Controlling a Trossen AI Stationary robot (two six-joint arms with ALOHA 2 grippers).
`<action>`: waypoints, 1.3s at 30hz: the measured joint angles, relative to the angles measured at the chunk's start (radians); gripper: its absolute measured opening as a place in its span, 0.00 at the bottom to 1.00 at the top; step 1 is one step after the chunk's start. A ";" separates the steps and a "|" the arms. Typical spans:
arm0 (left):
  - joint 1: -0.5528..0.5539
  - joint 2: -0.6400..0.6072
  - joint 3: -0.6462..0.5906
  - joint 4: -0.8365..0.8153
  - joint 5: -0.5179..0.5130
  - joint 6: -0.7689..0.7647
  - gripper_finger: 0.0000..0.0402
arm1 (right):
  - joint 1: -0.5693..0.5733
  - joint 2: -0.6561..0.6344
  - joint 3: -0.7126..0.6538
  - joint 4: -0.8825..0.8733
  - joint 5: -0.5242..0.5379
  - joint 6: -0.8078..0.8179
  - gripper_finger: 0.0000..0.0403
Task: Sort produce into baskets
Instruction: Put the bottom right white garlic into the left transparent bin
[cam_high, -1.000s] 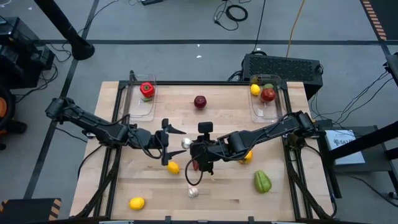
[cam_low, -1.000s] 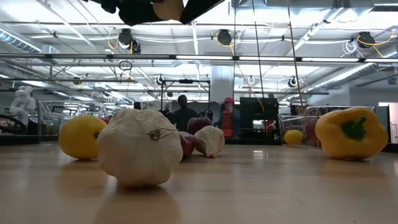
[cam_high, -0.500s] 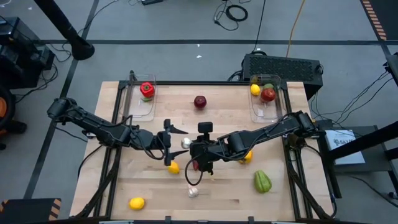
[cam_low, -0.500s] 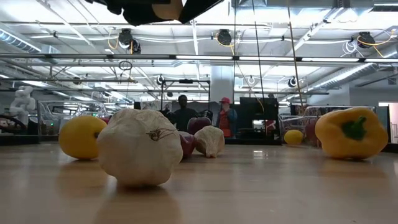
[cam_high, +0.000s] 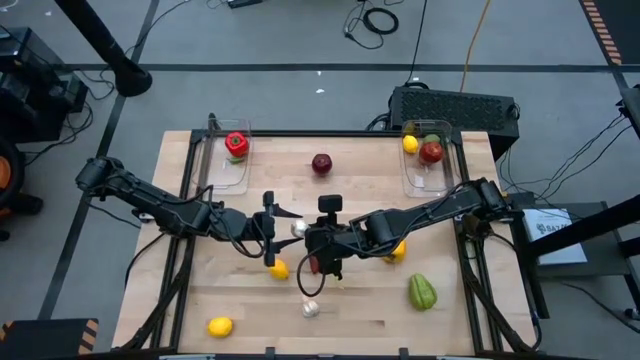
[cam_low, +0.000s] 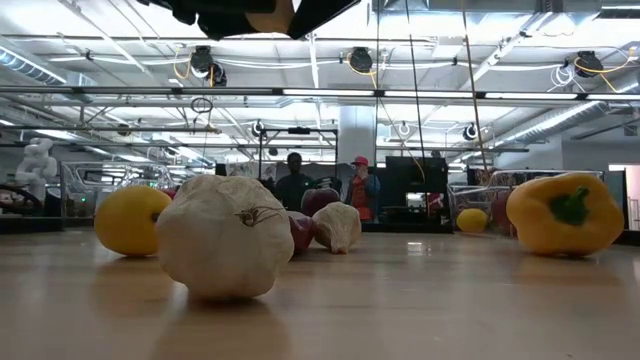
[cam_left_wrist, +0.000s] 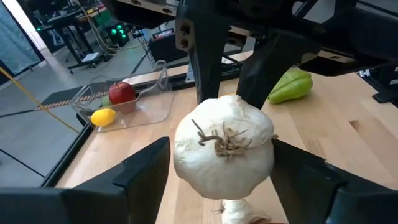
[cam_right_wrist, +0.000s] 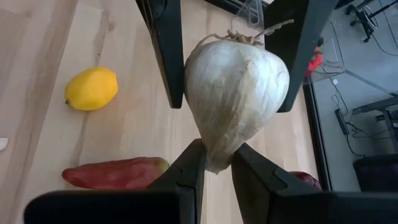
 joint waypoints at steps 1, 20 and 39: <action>0.000 0.000 0.000 0.000 0.000 0.011 0.64 | 0.000 0.000 0.000 0.000 0.000 0.000 0.15; -0.001 0.000 0.000 0.000 0.006 0.020 0.55 | 0.013 0.000 0.000 0.000 0.003 0.037 0.27; 0.000 -0.178 0.000 -0.052 -0.078 0.039 0.55 | 0.041 -0.077 -0.002 -0.290 0.214 0.318 0.81</action>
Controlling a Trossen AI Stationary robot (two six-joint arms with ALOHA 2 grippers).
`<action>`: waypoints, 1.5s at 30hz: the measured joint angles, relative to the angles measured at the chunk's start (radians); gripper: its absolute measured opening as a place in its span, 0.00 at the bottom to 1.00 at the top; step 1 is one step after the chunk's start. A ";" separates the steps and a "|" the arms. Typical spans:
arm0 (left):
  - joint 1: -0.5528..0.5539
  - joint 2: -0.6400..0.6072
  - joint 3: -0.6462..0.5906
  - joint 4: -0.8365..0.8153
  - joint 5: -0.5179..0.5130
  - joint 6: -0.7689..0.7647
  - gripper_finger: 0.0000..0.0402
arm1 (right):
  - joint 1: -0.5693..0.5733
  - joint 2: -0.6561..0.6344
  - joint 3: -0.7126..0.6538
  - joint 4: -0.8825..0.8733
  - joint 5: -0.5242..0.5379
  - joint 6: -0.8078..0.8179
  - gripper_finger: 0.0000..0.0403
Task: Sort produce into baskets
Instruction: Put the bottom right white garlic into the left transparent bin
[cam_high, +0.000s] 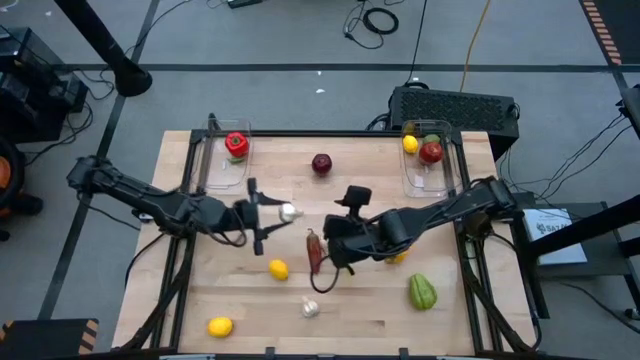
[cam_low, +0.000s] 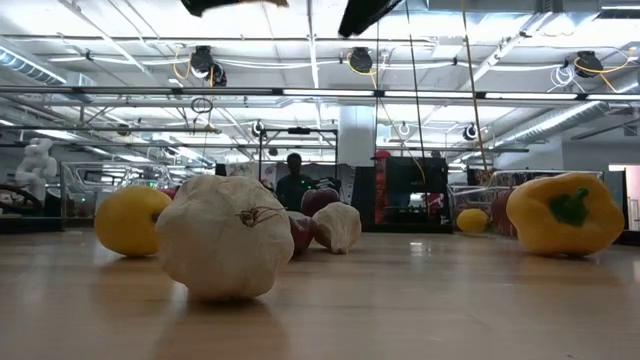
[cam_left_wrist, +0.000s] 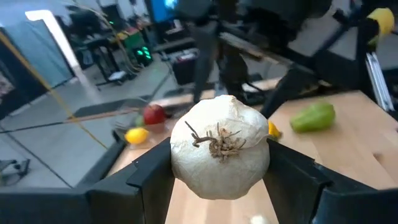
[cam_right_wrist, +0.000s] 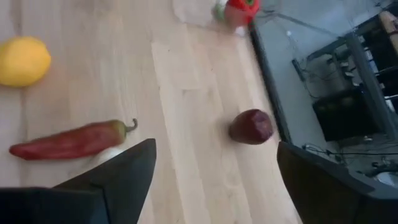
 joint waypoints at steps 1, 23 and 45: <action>0.000 -0.028 0.000 -0.011 -0.011 0.000 0.55 | 0.007 -0.012 0.000 -0.013 0.008 0.014 0.80; 0.243 -0.332 0.000 -0.748 -0.720 -0.342 0.55 | 0.082 -0.064 0.000 -0.076 0.025 0.058 0.80; 0.751 0.012 0.000 -0.761 -0.244 -0.484 0.55 | 0.044 -0.064 0.001 -0.081 0.021 0.029 0.80</action>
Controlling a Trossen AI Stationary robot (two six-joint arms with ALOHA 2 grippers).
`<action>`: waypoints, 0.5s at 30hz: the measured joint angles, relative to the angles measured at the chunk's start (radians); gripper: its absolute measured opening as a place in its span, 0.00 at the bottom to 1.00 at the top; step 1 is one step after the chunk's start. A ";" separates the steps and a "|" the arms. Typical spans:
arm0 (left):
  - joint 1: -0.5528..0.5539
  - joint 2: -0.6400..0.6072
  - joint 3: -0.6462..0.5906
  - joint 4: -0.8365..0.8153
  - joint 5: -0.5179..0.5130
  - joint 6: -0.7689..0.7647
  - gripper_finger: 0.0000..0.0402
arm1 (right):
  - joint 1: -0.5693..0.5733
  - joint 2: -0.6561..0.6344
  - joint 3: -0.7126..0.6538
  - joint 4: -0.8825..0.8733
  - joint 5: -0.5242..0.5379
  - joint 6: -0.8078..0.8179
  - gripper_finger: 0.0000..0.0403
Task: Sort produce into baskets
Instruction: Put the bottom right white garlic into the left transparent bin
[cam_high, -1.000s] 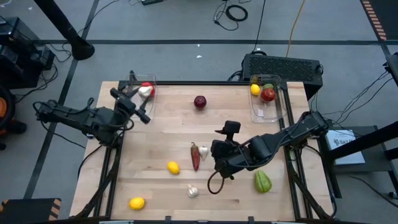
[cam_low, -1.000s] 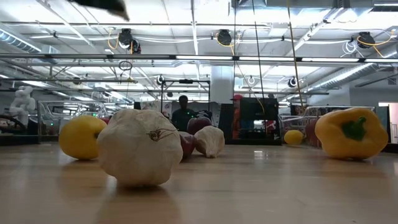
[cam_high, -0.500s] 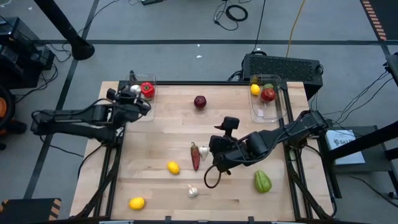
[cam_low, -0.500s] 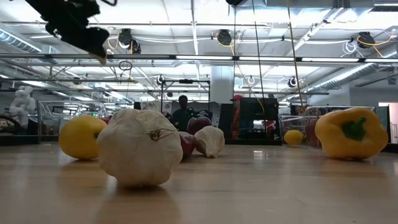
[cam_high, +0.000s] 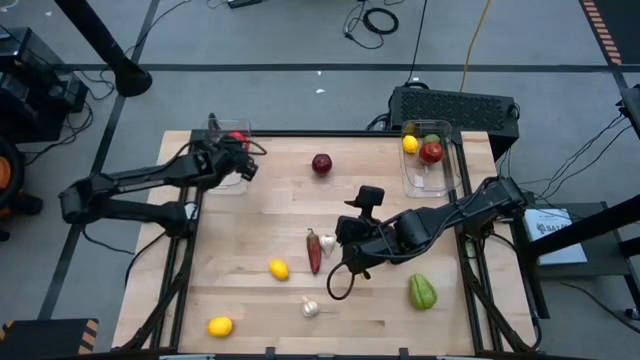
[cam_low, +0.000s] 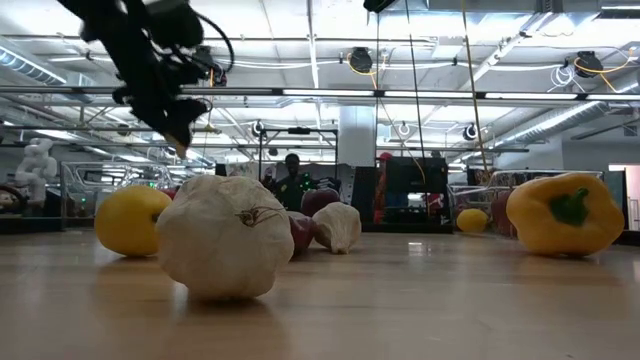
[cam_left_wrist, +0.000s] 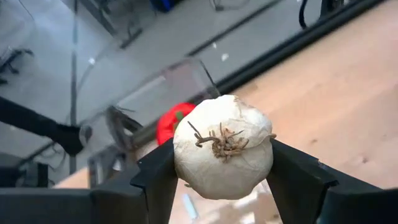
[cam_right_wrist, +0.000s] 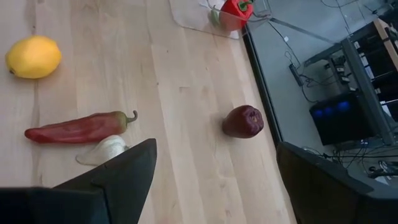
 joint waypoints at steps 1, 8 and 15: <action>0.022 0.021 0.000 0.016 0.015 0.015 0.55 | 0.000 0.000 0.000 -0.001 -0.002 0.000 0.80; 0.148 0.166 0.000 0.054 0.063 0.065 0.55 | 0.001 0.000 0.000 -0.004 -0.005 0.013 0.80; 0.182 0.264 -0.001 0.113 0.098 0.126 0.55 | 0.001 0.000 0.000 -0.006 -0.030 0.042 0.80</action>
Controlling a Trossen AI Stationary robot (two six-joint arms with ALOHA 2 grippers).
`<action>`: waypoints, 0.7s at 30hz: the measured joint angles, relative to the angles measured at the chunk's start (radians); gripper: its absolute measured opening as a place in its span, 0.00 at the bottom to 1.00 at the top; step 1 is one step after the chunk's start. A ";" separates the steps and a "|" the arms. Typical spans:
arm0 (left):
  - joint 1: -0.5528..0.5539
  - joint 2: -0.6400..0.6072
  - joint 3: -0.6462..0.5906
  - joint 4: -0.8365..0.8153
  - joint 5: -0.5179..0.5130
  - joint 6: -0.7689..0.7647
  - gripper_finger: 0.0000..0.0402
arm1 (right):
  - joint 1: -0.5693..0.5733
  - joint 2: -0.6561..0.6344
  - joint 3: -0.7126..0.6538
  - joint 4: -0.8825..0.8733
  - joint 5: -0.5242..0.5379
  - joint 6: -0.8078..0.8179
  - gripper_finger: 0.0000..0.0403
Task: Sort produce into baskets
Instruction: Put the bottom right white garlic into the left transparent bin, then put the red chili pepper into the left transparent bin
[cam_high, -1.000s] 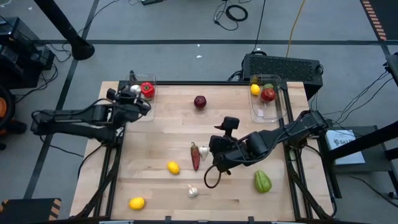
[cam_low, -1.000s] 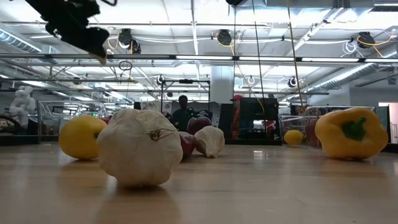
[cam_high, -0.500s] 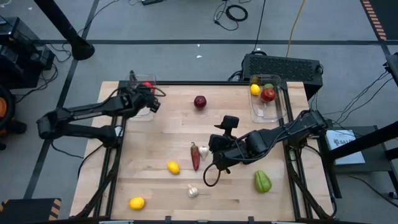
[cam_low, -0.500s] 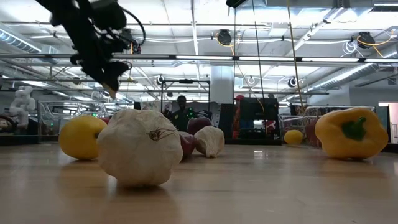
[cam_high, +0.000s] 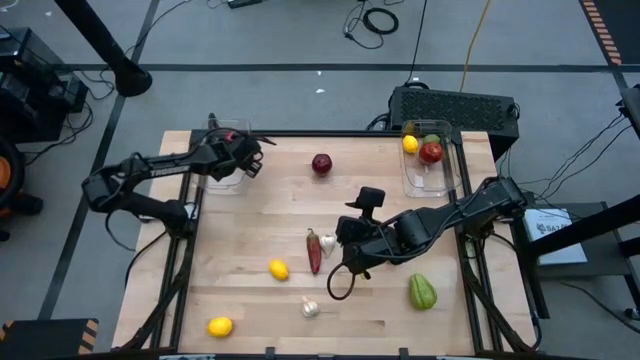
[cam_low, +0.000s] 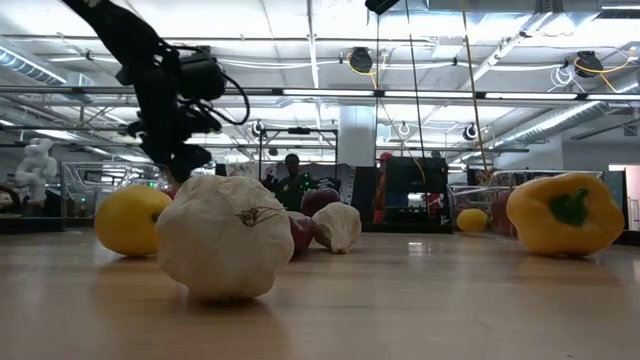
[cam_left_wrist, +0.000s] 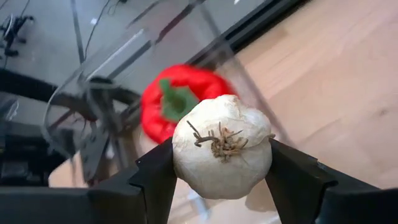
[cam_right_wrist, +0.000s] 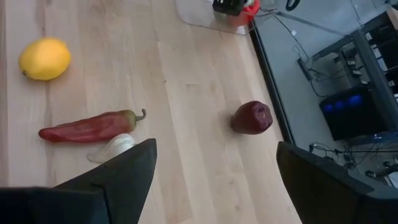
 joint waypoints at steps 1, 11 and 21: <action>0.000 0.007 0.000 0.024 0.004 0.016 0.56 | 0.000 0.000 0.000 0.000 0.000 0.006 0.80; -0.001 0.021 0.000 0.062 0.029 0.028 0.69 | 0.007 0.000 0.000 -0.001 0.000 0.014 0.80; -0.085 -0.119 0.000 0.059 0.028 0.017 0.70 | 0.007 0.000 0.000 -0.001 0.000 0.012 0.80</action>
